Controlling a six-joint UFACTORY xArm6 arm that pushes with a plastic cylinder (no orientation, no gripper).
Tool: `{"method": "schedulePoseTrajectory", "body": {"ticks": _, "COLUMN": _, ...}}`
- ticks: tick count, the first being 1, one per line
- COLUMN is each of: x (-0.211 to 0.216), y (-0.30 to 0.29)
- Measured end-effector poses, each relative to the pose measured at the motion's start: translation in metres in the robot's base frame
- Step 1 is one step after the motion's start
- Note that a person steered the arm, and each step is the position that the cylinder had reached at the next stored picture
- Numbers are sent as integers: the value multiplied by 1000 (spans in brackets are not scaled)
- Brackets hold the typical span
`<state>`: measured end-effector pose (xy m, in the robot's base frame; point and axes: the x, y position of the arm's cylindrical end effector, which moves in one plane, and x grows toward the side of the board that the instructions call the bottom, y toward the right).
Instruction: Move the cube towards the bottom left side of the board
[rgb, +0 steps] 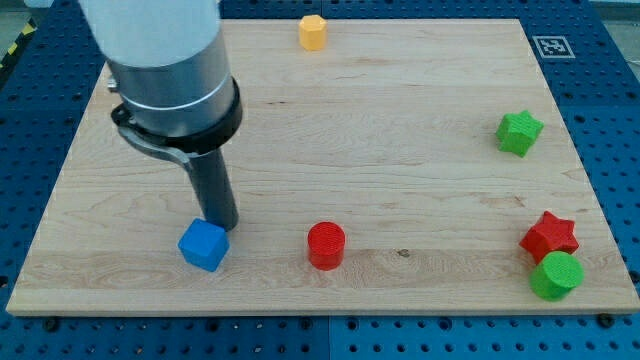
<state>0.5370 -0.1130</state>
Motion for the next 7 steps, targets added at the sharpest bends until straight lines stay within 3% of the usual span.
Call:
{"method": "schedulePoseTrajectory", "body": {"ticks": 2, "x": 0, "y": 9}}
{"method": "schedulePoseTrajectory", "body": {"ticks": 5, "x": 39, "y": 42}}
{"method": "schedulePoseTrajectory", "body": {"ticks": 7, "x": 41, "y": 32}}
